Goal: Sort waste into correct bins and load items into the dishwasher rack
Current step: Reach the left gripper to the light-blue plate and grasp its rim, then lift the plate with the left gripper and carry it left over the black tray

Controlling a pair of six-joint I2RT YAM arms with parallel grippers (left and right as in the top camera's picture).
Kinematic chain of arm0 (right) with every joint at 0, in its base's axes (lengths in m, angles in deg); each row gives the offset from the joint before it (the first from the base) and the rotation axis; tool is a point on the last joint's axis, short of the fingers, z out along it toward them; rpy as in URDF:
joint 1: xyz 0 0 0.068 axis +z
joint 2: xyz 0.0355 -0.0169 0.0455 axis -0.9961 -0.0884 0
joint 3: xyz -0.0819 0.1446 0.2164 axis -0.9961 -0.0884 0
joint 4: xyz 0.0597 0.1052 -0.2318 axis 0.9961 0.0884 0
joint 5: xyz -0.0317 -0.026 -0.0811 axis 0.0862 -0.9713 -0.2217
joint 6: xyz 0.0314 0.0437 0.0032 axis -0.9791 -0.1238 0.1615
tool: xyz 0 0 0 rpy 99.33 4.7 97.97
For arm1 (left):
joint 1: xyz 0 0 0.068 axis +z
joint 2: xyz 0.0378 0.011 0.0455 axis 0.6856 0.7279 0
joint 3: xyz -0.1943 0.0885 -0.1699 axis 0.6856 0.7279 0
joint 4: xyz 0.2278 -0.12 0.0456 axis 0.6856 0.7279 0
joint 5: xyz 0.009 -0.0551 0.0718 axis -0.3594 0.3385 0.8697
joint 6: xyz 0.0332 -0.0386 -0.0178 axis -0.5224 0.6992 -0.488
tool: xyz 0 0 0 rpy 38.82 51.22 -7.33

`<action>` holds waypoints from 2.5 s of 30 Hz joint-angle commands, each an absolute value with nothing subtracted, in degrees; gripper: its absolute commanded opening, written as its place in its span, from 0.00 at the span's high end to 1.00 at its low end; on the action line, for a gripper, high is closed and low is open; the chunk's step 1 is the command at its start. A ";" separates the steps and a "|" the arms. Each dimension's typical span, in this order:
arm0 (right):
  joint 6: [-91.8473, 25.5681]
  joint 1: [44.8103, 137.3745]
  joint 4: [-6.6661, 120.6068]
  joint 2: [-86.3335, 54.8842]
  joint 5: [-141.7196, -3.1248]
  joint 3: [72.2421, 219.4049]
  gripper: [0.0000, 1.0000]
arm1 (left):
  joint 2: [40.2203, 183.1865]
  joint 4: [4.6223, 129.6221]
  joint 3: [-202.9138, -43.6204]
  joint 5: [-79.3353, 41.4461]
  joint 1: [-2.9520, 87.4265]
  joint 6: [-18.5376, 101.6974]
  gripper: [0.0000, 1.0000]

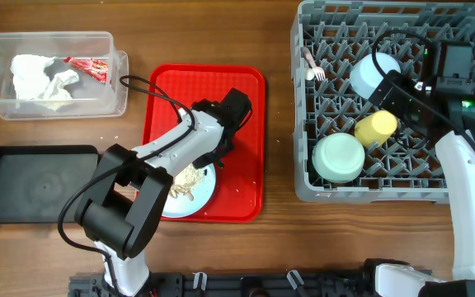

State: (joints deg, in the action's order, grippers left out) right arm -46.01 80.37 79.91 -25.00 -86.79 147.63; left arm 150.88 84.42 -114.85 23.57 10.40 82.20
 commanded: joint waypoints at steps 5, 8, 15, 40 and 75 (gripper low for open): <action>-46.38 80.31 79.93 -25.53 -87.95 148.39 0.00 | 151.89 84.53 -114.63 22.78 8.22 84.04 0.84; -46.38 80.31 79.93 -25.53 -87.95 148.39 0.00 | 153.09 84.55 -114.63 22.87 8.13 84.32 0.84; -46.41 80.31 79.93 -25.53 -87.95 148.39 0.00 | 154.47 85.10 -114.66 22.85 8.15 84.26 0.96; -46.38 80.31 79.93 -25.53 -87.95 148.39 0.00 | 153.94 105.45 -127.94 27.85 8.13 82.09 0.96; -46.38 80.31 79.93 -25.53 -87.95 148.39 0.00 | 153.85 112.79 -136.42 37.91 40.06 75.67 0.96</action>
State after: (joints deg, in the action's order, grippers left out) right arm -46.01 80.37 79.91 -25.00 -86.79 147.63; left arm 153.53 114.67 -135.31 36.53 35.76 78.86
